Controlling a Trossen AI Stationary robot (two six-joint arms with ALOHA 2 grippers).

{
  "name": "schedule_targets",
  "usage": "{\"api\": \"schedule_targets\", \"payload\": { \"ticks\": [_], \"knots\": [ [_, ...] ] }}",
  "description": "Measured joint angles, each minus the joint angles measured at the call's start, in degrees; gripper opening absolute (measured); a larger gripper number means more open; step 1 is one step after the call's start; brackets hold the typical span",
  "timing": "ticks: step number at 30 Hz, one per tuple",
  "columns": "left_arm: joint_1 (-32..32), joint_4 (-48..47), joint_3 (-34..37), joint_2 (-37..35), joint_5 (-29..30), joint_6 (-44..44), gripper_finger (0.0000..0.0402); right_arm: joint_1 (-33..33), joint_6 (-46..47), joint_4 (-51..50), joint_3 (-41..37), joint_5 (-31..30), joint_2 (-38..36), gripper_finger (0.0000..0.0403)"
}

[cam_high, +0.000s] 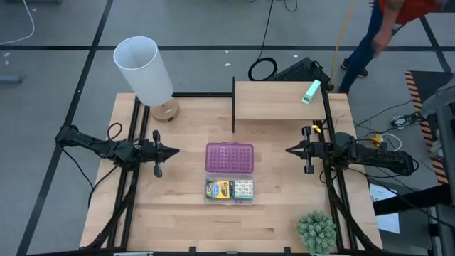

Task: Pack school essentials
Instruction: Return to Home Position

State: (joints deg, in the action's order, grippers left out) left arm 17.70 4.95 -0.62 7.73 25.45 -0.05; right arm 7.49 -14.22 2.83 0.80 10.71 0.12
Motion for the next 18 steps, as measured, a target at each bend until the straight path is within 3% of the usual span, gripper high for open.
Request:
{"api": "schedule_targets", "payload": {
  "ticks": [12, 18],
  "knots": [
    [0.01, -0.76, 0.00, 0.00, -0.12, 2.06, 0.0008, -0.02, 0.02, 0.00, 0.02, -0.05, 0.00, 0.0000],
    [-0.01, -0.87, -0.02, -0.04, -3.53, 4.27, 0.0003, -0.02, 0.02, 0.20, 0.02, -0.05, 0.00, 0.0000]
  ]
}}
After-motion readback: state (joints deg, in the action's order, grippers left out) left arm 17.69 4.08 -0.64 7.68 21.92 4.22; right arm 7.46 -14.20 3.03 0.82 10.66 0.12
